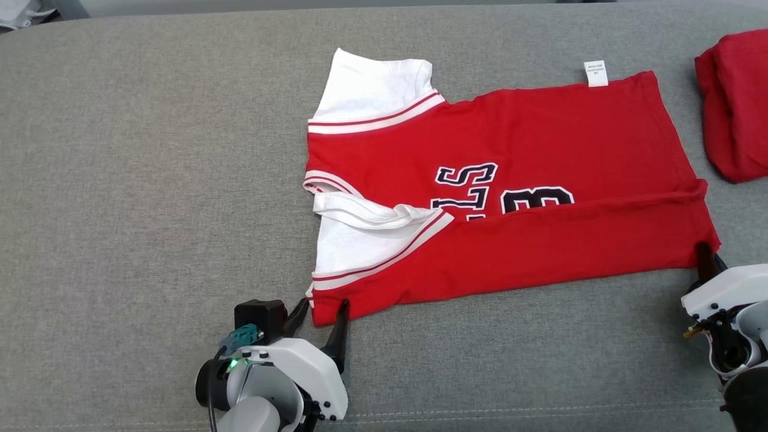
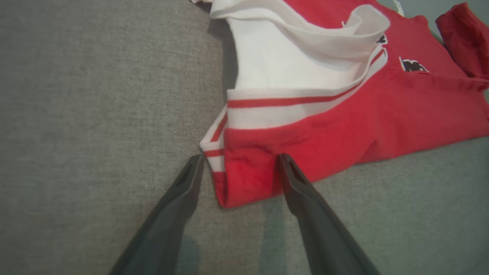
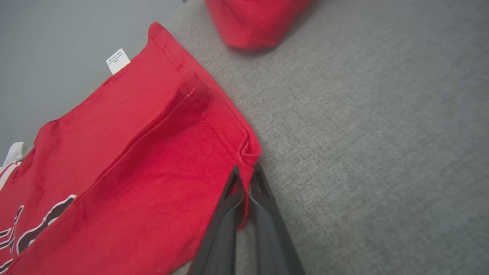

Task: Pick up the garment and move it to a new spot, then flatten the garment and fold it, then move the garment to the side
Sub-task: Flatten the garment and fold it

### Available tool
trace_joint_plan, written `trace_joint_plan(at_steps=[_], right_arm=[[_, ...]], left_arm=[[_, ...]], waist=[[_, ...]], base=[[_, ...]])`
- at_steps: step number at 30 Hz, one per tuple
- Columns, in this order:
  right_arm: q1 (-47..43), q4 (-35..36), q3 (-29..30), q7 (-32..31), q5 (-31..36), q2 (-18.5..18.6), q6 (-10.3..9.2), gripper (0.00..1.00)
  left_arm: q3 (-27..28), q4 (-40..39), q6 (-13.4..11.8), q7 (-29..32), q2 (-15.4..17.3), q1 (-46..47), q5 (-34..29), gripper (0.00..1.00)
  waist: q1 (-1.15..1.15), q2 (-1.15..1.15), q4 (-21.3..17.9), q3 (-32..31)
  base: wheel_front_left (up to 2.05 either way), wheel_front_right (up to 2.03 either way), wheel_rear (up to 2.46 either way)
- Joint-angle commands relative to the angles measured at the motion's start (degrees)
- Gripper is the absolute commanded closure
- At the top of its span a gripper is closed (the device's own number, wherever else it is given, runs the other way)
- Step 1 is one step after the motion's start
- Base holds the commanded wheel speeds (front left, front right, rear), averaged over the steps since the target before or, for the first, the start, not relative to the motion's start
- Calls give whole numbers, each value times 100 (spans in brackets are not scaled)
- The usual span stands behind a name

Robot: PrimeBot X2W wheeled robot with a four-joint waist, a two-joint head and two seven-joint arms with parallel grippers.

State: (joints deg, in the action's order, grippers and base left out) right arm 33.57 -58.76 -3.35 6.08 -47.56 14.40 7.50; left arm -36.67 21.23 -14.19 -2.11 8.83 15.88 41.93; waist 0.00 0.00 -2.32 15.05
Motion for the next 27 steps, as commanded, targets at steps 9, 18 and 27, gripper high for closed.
trace_joint_plan(at_steps=[9, 18, 27], right_arm=[[-115, 118, -434, 129, -269, 199, -1, 100], [-685, 584, -752, 35, -544, 364, -1, 100], [-1327, 1160, -833, -162, -622, 604, -1, 100]], left_arm=[[151, -28, 101, 51, 166, 226, 74, 100], [121, -696, -53, 307, 544, -146, 81, 100], [19, -1382, -331, 640, 801, -495, 46, 100]], waist=[[0, 0, -92, -66], [0, 0, -40, -231], [0, 0, -34, -298]], base=[[0, 0, 0], [0, 0, 0], [0, 0, 0]])
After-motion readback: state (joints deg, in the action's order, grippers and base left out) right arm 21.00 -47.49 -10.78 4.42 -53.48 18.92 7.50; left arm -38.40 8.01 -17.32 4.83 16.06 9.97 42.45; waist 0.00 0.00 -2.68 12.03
